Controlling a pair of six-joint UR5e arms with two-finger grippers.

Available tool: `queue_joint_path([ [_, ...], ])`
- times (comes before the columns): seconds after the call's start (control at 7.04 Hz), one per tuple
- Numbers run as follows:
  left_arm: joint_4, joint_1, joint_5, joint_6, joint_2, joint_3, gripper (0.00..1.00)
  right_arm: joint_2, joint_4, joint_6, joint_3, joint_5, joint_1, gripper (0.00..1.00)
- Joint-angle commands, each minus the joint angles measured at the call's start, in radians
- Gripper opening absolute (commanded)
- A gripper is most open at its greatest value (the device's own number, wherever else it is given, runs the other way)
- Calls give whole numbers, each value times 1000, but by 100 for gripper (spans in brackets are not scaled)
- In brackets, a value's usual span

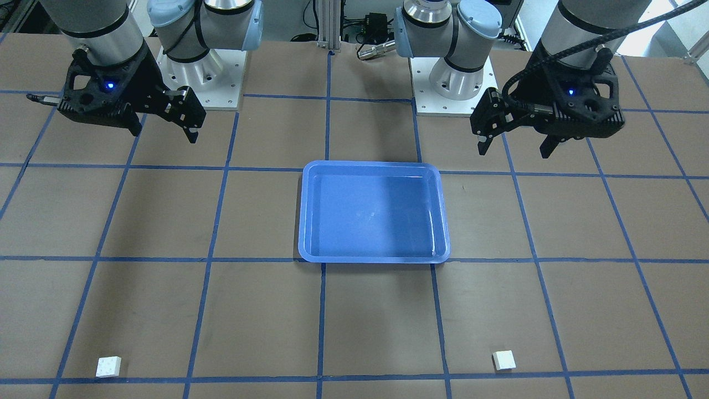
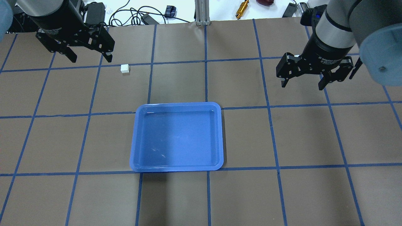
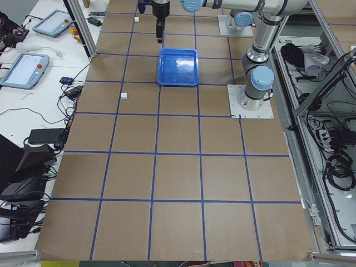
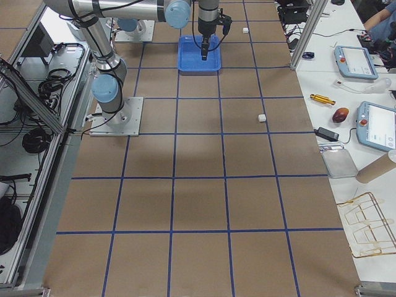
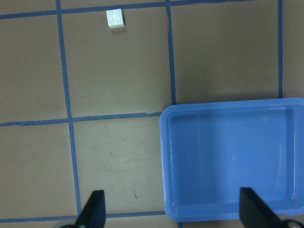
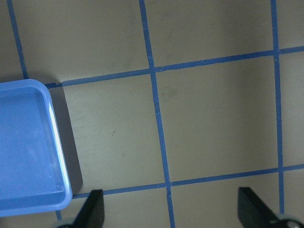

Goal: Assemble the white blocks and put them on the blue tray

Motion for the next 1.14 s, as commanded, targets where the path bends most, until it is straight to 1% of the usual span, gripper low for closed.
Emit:
queue_joint_path([
  [0.0, -13, 1, 5, 1, 0, -3, 100, -1, -1, -9, -2, 0, 0, 100],
  [0.28, -22, 4, 9, -2, -4, 9, 100, 1, 0, -14, -5, 0, 0, 100],
  [0.43, -41, 5, 15, 1, 12, 15, 100, 1, 3, -11, 1, -2, 0, 100],
  [0.57, -43, 7, 15, 1, -18, 56, 100, -1, 5, -12, 1, -2, 0, 100],
  [0.71, -23, 10, 6, 7, -93, 70, 100, 1, 3, -12, 1, -3, 0, 100],
  [0.99, 164, 11, 4, 36, -266, 72, 100, 1, -1, 0, 1, -2, 0, 100],
])
